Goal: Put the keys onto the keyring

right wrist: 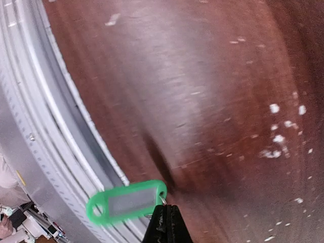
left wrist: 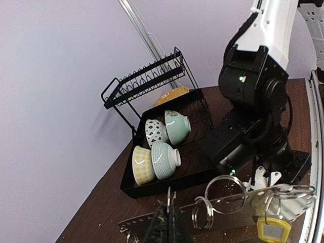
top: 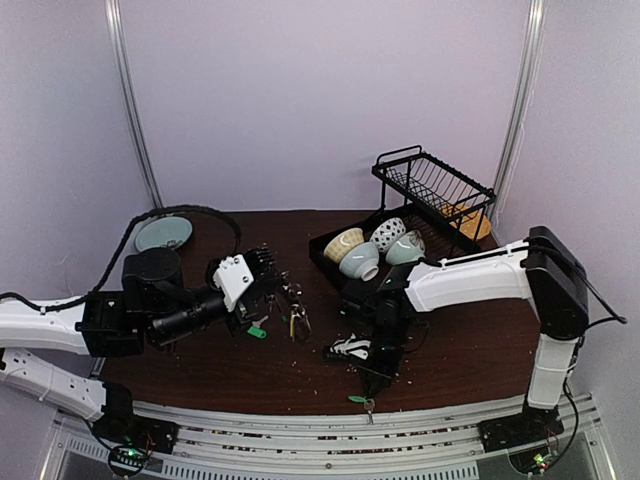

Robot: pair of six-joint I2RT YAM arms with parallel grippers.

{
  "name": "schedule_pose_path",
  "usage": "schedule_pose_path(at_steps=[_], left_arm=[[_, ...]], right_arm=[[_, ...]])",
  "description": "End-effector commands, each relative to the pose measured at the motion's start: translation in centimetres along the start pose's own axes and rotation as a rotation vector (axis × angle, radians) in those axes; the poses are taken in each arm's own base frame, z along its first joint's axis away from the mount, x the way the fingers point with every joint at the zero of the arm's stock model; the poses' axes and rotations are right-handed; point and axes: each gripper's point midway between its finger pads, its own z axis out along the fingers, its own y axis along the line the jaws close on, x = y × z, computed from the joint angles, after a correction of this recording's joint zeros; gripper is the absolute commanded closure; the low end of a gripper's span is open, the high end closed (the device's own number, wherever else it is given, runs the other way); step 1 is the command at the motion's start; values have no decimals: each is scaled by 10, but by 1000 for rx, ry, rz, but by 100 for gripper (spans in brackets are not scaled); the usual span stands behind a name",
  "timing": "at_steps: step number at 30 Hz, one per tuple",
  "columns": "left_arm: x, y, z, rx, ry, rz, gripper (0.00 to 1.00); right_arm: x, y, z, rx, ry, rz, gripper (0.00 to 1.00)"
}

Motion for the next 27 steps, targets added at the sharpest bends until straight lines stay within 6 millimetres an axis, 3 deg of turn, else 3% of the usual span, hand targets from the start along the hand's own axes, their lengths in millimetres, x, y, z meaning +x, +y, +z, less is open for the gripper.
schedule_pose_path(at_steps=[1, 4, 7, 15, 19, 21, 24, 27], left_arm=[[-14, 11, -4, -44, -45, -17, 100], [-13, 12, -5, -47, -42, -17, 100], [-12, 12, -5, -51, -42, -13, 100], [-12, 12, -4, -54, -39, -1, 100], [-14, 13, -3, -55, -41, -2, 100], [-14, 13, -4, -55, -40, 0, 100], [-14, 13, -6, -52, -41, -6, 100], [-13, 13, -7, -53, -43, -11, 100]], right_arm=[[-10, -40, -16, 150, 22, 54, 100], [-15, -74, -25, 316, 43, 78, 100], [-19, -90, -27, 404, 75, 59, 100], [-48, -91, -50, 572, 36, -77, 100], [-67, -97, -60, 631, -34, -57, 78], [-72, -104, -70, 660, -86, 2, 75], [-76, -108, -91, 602, -251, 130, 75], [-74, -106, -99, 376, -457, 313, 72]])
